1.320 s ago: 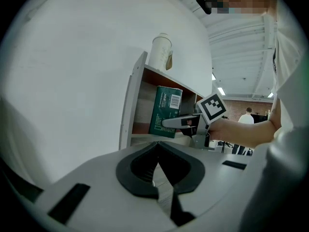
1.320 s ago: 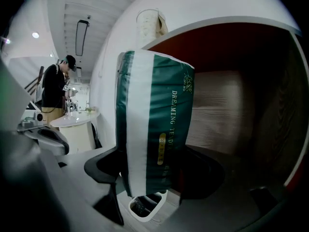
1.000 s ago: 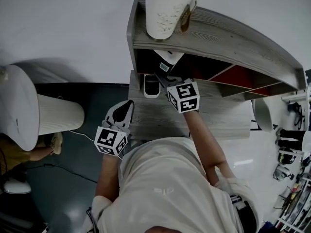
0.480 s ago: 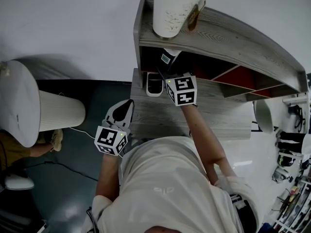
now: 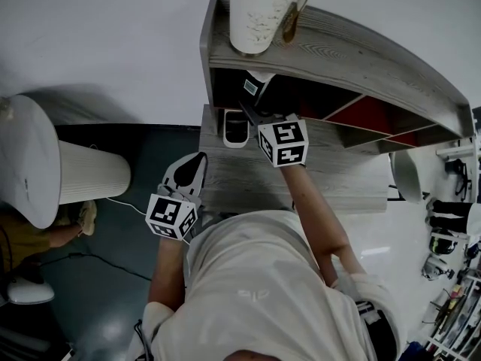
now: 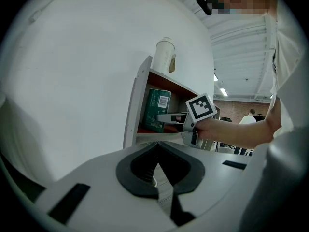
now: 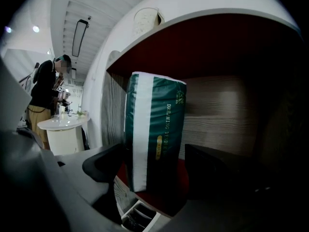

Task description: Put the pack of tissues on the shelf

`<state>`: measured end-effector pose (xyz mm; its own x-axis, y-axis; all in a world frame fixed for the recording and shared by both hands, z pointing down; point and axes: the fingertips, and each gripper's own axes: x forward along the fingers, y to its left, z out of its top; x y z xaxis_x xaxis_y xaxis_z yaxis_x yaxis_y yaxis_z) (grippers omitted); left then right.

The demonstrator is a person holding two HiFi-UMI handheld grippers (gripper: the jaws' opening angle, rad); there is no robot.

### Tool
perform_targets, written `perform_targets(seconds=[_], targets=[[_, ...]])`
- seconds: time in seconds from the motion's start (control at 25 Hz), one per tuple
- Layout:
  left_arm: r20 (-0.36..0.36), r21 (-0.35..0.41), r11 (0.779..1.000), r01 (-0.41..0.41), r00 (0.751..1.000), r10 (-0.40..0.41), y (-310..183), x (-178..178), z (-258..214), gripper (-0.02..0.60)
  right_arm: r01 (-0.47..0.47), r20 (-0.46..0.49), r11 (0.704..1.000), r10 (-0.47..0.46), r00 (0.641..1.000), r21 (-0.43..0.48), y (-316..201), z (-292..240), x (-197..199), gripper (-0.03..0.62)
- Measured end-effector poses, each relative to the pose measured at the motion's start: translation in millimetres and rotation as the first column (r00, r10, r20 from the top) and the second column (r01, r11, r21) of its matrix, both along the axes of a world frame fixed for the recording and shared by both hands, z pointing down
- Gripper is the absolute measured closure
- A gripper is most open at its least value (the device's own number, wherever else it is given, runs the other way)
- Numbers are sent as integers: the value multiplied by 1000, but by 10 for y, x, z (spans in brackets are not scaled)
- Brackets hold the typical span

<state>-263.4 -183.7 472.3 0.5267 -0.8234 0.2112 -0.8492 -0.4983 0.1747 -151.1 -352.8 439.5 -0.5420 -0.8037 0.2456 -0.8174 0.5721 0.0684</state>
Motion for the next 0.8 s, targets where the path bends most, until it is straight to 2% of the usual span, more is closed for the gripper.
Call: perform_targets(seconds=[0.44, 0.48, 0.56, 0.6, 0.68, 0.8], targets=[[-14, 9, 998, -67, 998, 67, -12, 446, -8, 566, 24, 83, 998, -20, 996, -49, 573, -16, 462, 206], [-13, 8, 997, -74, 997, 74, -14, 500, -10, 566, 19, 88, 999, -15, 996, -50, 635, -12, 532, 233], [-13, 6, 996, -90, 996, 90, -13, 610, -12, 566, -8, 92, 999, 11, 996, -34, 754, -24, 705, 381], [-13, 4, 995, -98, 995, 98, -10, 670, -10, 566, -21, 94, 999, 23, 995, -26, 811, -30, 793, 423], [-11, -2, 993, -118, 993, 118, 2, 796, -1, 566, -35, 100, 999, 38, 994, -28, 925, -21, 952, 476], [-6, -10, 989, -150, 989, 150, 12, 974, 17, 566, -44, 104, 998, 48, 993, -40, 1091, 22, 1156, 521]])
